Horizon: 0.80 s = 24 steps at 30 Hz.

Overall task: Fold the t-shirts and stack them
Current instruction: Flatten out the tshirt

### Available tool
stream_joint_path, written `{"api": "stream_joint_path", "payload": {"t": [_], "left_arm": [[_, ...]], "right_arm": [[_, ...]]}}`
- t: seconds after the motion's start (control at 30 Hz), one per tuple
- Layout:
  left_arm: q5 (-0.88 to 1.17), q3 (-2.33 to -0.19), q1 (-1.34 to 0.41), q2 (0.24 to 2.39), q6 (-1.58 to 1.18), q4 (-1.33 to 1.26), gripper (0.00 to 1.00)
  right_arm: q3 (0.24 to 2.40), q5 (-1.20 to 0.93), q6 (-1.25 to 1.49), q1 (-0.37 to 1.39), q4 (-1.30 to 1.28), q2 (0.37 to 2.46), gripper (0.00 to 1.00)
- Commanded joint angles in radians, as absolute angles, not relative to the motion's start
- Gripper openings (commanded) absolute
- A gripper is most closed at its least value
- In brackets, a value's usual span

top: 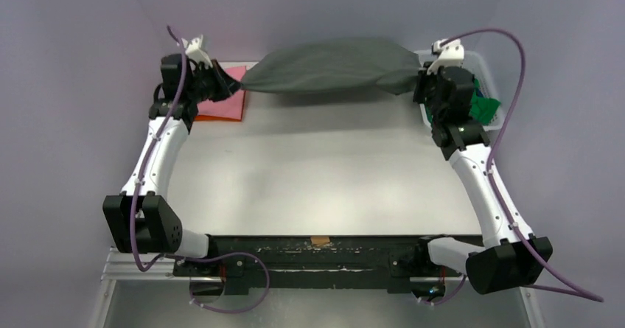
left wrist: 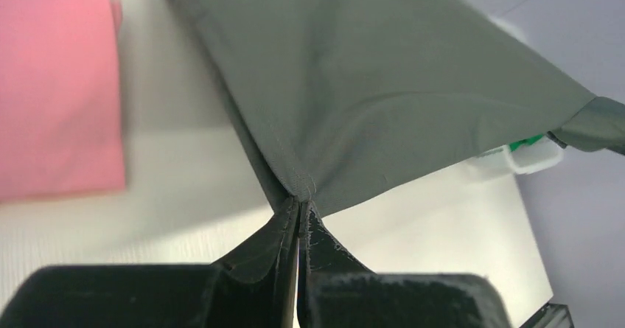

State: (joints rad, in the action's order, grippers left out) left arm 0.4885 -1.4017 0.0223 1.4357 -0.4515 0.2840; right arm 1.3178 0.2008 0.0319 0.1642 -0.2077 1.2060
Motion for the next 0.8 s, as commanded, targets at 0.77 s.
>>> {"api": "stream_joint_path", "payload": {"t": [0.77], "left_arm": [[0.003, -0.597, -0.189, 1.095, -0.691, 0.417, 0.00]], "right_arm": [[0.729, 0.238, 0.577, 0.162, -0.908, 0.986, 0.00]]}}
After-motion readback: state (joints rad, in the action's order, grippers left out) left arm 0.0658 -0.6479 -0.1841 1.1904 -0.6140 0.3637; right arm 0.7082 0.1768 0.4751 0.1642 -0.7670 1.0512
